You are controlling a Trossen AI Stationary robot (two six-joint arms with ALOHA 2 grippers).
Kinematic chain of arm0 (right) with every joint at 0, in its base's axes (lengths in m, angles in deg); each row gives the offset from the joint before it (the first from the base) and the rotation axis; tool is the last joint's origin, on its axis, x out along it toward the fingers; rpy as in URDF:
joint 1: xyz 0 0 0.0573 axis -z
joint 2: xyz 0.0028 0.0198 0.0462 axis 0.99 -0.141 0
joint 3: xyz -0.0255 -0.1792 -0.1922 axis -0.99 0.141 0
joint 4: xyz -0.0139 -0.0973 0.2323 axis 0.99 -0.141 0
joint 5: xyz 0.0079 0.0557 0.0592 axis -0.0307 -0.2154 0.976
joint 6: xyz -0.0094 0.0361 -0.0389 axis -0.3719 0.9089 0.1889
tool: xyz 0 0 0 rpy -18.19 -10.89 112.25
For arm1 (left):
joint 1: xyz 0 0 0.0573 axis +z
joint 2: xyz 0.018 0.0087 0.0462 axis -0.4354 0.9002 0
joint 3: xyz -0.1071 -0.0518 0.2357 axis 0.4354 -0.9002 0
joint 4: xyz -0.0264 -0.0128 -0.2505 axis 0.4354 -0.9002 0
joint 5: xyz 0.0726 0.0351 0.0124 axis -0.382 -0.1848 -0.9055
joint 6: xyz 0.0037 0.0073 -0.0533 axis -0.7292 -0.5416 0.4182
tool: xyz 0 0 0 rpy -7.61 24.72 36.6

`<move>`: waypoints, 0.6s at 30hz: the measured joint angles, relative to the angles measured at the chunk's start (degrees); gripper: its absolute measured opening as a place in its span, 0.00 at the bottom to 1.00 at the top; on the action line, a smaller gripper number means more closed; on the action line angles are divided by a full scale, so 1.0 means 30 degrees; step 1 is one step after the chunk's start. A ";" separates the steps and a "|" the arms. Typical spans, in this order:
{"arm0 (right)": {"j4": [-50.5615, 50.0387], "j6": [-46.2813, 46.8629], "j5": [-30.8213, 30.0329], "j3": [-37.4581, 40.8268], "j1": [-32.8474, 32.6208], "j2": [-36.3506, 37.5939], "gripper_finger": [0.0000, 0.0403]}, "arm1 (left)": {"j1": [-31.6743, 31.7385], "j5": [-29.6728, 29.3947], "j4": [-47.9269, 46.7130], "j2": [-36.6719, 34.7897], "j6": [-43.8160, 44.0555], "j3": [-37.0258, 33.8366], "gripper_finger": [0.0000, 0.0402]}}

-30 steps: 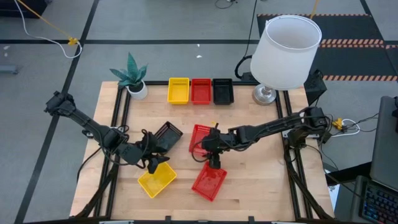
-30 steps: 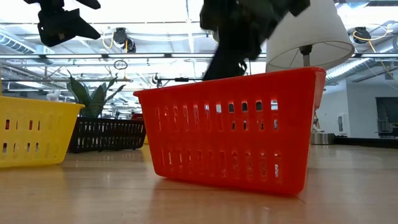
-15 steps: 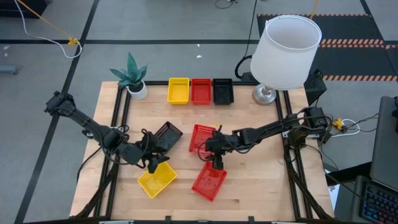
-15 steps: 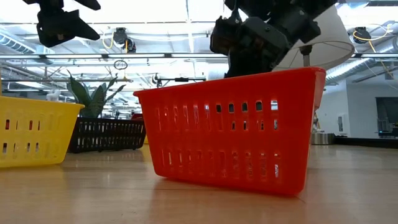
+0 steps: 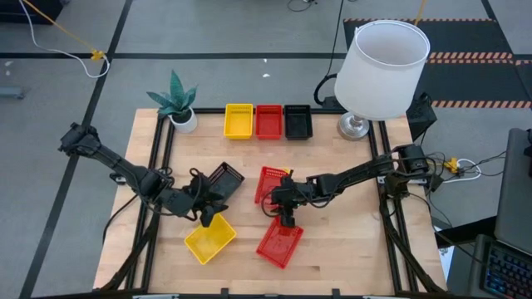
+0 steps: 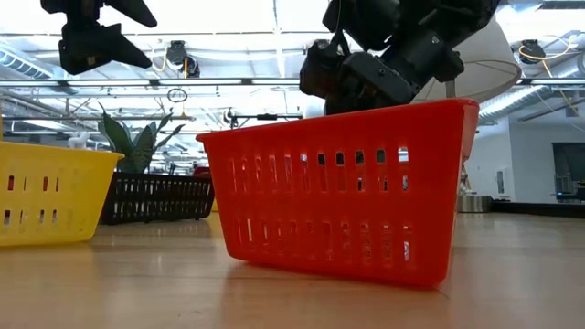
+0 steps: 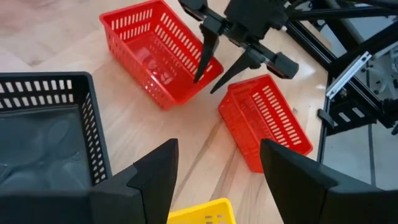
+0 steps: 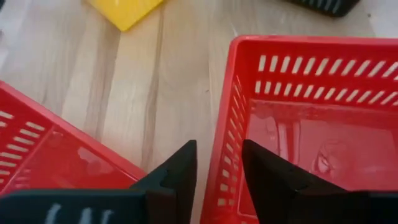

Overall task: Stack baskets by color
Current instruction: Stack the middle red basket on the top red basket

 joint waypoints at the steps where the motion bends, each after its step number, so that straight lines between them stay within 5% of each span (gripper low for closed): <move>1: -0.0159 -0.0026 -0.0208 -0.0001 0.0000 0.0006 0.27 | 0.0025 -0.0003 -0.0005 0.0000 0.0011 0.0000 0.57; 10: -0.0238 -0.0087 -0.0337 -0.0001 0.0000 0.0060 0.03 | 0.0508 0.0011 -0.0015 0.0000 -0.0012 0.0000 0.57; 18: -0.0949 -0.0705 -0.0322 -0.0009 0.0276 0.1061 0.02 | 0.0969 0.0018 -0.0192 0.0000 -0.0040 0.0000 0.57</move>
